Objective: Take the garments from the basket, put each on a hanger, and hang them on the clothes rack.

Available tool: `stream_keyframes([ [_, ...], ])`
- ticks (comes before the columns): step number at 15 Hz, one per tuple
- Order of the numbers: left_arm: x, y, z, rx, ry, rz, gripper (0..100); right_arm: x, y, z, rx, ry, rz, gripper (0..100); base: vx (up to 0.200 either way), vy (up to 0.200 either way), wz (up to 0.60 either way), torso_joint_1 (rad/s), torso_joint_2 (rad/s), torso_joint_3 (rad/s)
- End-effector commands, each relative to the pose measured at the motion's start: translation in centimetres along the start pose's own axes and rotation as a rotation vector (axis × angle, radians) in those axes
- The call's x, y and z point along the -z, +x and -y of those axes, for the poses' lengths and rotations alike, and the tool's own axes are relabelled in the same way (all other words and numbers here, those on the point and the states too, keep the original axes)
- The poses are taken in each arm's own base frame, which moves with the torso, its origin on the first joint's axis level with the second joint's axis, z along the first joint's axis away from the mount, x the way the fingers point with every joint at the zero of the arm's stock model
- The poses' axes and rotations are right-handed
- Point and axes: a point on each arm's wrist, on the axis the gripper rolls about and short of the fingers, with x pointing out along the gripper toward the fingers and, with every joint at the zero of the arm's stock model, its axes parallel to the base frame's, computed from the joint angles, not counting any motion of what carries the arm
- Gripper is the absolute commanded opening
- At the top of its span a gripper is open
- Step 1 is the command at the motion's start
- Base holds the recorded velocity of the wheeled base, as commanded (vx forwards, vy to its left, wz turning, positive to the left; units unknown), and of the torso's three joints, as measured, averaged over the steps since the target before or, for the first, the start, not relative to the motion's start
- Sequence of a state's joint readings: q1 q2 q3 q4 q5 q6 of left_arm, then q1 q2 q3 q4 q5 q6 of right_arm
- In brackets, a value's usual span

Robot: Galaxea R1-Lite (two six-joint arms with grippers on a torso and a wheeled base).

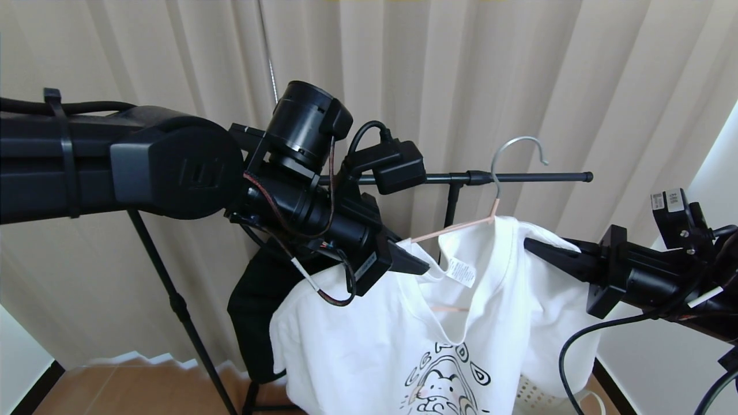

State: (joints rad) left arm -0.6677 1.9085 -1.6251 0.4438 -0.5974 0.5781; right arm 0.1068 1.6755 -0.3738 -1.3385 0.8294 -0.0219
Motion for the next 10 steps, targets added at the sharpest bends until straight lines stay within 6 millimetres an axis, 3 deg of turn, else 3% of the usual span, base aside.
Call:
stream_keyframes([
  [1, -0.04, 0.02, 0.1, 0.003, 0.0, 0.001, 0, 0.07, 0.04, 0.02, -0.001, 0.003, -0.002, 0, 0.0, 0.0, 0.0, 0.0, 0.0, 0.0],
  [10, 0.38, -0.04, -0.06, -0.003, -0.012, -0.006, 0, -0.31, -0.19, -0.22, -0.003, 0.009, 0.002, 0, 0.0, 0.0, 0.0, 0.0, 0.0, 0.0],
])
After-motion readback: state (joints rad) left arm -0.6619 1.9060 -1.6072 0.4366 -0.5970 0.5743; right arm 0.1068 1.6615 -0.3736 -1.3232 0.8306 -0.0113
